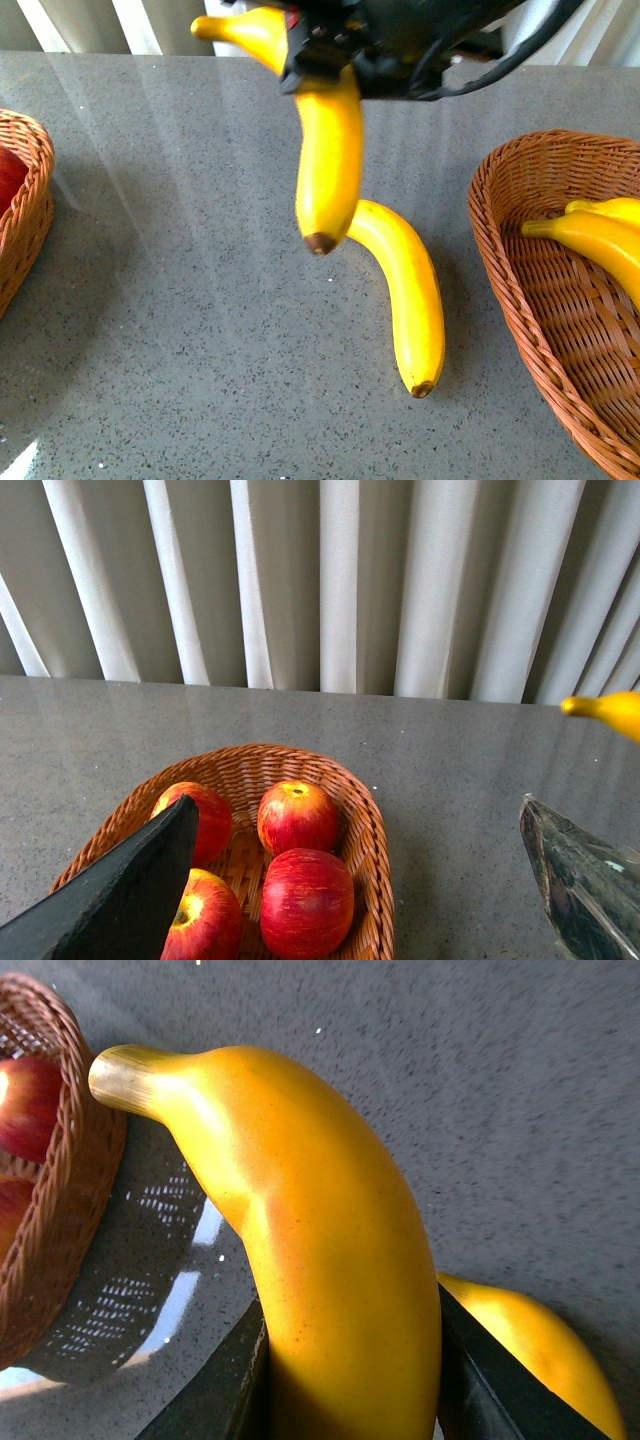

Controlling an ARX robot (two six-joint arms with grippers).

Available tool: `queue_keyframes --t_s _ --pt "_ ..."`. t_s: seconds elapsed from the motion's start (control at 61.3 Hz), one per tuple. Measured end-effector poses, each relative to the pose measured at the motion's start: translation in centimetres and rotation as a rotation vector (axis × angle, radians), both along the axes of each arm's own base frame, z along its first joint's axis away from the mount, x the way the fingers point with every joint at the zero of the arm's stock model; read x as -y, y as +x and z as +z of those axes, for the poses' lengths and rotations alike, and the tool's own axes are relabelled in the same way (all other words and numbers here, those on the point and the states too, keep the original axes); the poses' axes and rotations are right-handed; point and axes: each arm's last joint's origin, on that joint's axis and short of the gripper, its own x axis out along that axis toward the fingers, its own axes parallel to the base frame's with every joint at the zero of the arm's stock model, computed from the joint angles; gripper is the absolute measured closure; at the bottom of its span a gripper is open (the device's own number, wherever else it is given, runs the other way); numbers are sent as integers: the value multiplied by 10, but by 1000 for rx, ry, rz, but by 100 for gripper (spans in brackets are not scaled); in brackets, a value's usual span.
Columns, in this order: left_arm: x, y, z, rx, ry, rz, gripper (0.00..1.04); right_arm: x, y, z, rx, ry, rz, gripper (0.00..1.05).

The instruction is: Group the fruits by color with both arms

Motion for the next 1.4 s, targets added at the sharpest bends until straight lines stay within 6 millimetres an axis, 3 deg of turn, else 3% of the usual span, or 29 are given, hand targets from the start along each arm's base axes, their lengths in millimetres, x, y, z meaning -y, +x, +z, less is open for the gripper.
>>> queue_keyframes --t_s 0.098,0.228,0.424,0.603,0.929,1.337,1.402 --pt "0 0 0 0 0 0 9 45 -11 11 28 -23 -51 72" --pt "0 0 0 0 0 0 9 105 -27 4 18 -95 -136 72" --pt "0 0 0 0 0 0 9 147 -45 -22 -32 -179 -177 72" --pt "0 0 0 0 0 0 9 158 -57 -42 -77 -240 -157 72" --pt "0 0 0 0 0 0 9 173 -58 -61 -114 -326 -165 72" --pt "0 0 0 0 0 0 9 180 -58 -55 -112 -363 -162 10" --pt "0 0 0 0 0 0 9 176 -54 -46 -88 -367 -156 9"
